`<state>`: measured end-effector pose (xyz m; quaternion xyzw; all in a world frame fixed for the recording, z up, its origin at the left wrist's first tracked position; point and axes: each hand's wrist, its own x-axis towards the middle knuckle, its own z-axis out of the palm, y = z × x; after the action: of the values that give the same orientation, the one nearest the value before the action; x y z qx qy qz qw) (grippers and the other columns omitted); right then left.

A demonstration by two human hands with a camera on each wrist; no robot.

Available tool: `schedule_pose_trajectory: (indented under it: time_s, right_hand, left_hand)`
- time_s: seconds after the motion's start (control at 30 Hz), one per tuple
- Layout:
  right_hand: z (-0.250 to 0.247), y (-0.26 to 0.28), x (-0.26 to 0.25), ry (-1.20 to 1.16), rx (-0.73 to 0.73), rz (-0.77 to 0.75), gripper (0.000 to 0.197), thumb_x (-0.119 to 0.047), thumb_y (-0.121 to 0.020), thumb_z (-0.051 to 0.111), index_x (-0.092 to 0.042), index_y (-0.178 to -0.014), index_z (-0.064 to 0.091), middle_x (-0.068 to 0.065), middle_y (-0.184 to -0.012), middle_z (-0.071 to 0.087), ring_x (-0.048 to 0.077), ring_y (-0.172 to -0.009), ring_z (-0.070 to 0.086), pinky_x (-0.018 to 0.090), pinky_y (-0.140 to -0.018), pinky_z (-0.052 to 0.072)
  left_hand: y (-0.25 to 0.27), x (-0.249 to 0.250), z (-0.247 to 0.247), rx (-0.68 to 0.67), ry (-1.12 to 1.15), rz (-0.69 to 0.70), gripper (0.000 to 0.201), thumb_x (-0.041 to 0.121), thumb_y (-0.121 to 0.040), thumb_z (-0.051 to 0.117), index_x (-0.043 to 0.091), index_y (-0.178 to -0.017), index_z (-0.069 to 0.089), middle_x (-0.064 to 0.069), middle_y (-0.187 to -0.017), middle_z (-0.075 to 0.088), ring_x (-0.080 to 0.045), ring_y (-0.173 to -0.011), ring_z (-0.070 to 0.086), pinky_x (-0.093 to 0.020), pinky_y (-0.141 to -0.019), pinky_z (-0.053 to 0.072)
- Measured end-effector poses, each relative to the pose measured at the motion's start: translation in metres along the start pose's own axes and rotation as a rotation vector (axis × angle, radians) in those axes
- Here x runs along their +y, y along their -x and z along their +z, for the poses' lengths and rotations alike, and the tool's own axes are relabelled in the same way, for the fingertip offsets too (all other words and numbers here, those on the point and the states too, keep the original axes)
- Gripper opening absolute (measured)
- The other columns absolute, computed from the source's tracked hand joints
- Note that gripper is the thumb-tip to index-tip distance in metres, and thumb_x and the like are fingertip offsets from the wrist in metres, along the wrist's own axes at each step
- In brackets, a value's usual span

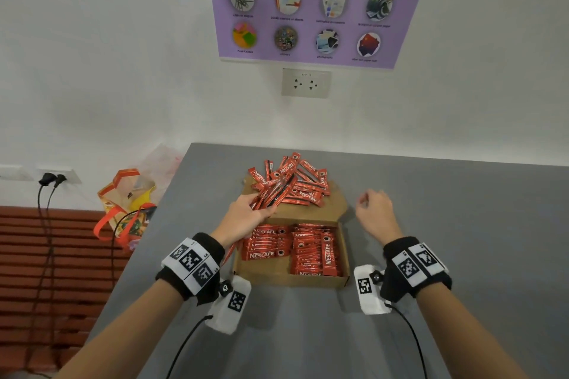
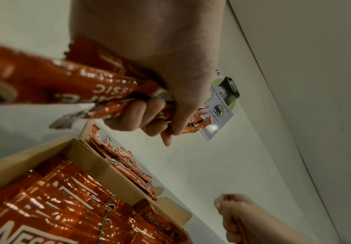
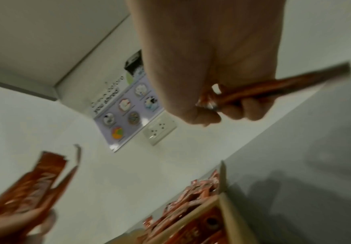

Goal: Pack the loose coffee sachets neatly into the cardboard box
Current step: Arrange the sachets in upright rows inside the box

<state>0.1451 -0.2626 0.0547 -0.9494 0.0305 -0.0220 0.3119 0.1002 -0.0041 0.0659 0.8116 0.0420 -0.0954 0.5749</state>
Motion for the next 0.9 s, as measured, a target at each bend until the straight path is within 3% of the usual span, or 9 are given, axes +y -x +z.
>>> schedule_pose_trajectory:
  time_s: [0.1,0.13,0.2,0.27,0.33,0.43,0.57,0.8,0.9]
  right_hand:
    - [0.008,0.008,-0.018,0.027,-0.28,-0.126,0.005,-0.013,-0.087,0.06,-0.012,-0.082,0.061,0.003,-0.089,0.058,0.011,-0.078,0.052,0.009,-0.059,0.035]
    - [0.011,0.009,-0.02,0.054,-0.369,-0.126,0.005,-0.018,-0.084,0.066,-0.013,-0.085,0.064,0.0,-0.091,0.061,0.01,-0.081,0.054,0.01,-0.06,0.037]
    - [0.015,0.008,-0.019,0.119,-0.444,-0.106,0.025,-0.027,-0.078,0.074,-0.013,-0.098,0.067,-0.002,-0.101,0.061,0.011,-0.091,0.054,0.019,-0.073,0.042]
    - [0.016,0.008,-0.021,0.181,-0.46,-0.079,0.04,-0.03,-0.075,0.076,-0.012,-0.109,0.064,0.0,-0.11,0.061,0.014,-0.1,0.056,0.028,-0.087,0.047]
    - [0.018,0.01,-0.022,0.222,-0.479,-0.066,0.042,-0.031,-0.073,0.078,-0.013,-0.109,0.064,0.001,-0.112,0.063,0.016,-0.101,0.059,0.034,-0.092,0.048]
    - [0.019,0.012,-0.022,0.29,-0.454,-0.063,0.04,-0.032,-0.072,0.079,-0.014,-0.105,0.066,0.001,-0.11,0.065,0.017,-0.099,0.061,0.033,-0.089,0.049]
    - [0.018,0.015,-0.025,0.33,-0.393,-0.04,0.034,-0.041,-0.072,0.077,-0.015,-0.089,0.063,0.002,-0.1,0.067,0.016,-0.089,0.062,0.03,-0.079,0.051]
    - [0.025,0.024,-0.032,0.523,-0.323,-0.028,0.05,-0.057,-0.074,0.068,-0.017,-0.09,0.043,0.001,-0.101,0.06,0.018,-0.093,0.06,0.027,-0.072,0.043]
    - [0.027,0.027,-0.036,0.576,-0.312,-0.043,0.052,-0.059,-0.074,0.068,-0.016,-0.097,0.05,0.0,-0.102,0.061,0.018,-0.095,0.061,0.027,-0.071,0.042]
  left_hand:
    - [0.0,0.001,0.0,-0.005,-0.009,-0.002,0.011,0.027,-0.09,0.06,0.018,-0.095,0.06,-0.004,-0.067,0.057,-0.012,-0.048,0.046,-0.019,-0.038,0.033]
    - [0.0,0.001,0.0,-0.007,-0.015,0.0,0.011,0.027,-0.09,0.06,0.018,-0.095,0.06,-0.004,-0.068,0.057,-0.012,-0.048,0.047,-0.018,-0.038,0.033]
    - [0.001,0.001,-0.001,-0.007,-0.024,0.002,0.013,0.027,-0.091,0.059,0.017,-0.099,0.059,-0.001,-0.065,0.056,-0.008,-0.044,0.046,-0.017,-0.037,0.033]
    - [0.002,0.001,-0.002,-0.007,-0.012,-0.002,0.016,0.027,-0.091,0.059,0.015,-0.103,0.059,-0.002,-0.065,0.055,-0.008,-0.043,0.044,-0.017,-0.037,0.032]
    - [0.003,0.001,-0.002,-0.008,0.007,-0.008,0.018,0.026,-0.091,0.059,0.014,-0.104,0.059,-0.005,-0.068,0.056,-0.01,-0.045,0.045,-0.017,-0.037,0.032]
    - [0.003,0.001,-0.002,-0.015,0.012,-0.021,0.018,0.026,-0.09,0.059,0.014,-0.103,0.059,-0.004,-0.069,0.059,-0.012,-0.047,0.047,-0.017,-0.037,0.033]
    - [0.004,0.002,-0.001,-0.006,0.017,-0.017,0.019,0.024,-0.091,0.059,0.01,-0.104,0.059,0.005,-0.058,0.054,-0.003,-0.036,0.044,-0.015,-0.035,0.031]
    - [0.006,0.005,0.002,0.0,-0.006,-0.006,0.023,0.024,-0.091,0.059,0.008,-0.108,0.06,0.007,-0.06,0.054,0.002,-0.033,0.046,-0.009,-0.036,0.032]
    - [0.007,0.006,0.001,-0.002,-0.002,0.002,0.018,0.023,-0.091,0.058,0.01,-0.105,0.059,0.008,-0.057,0.051,0.002,-0.032,0.045,-0.009,-0.036,0.031]
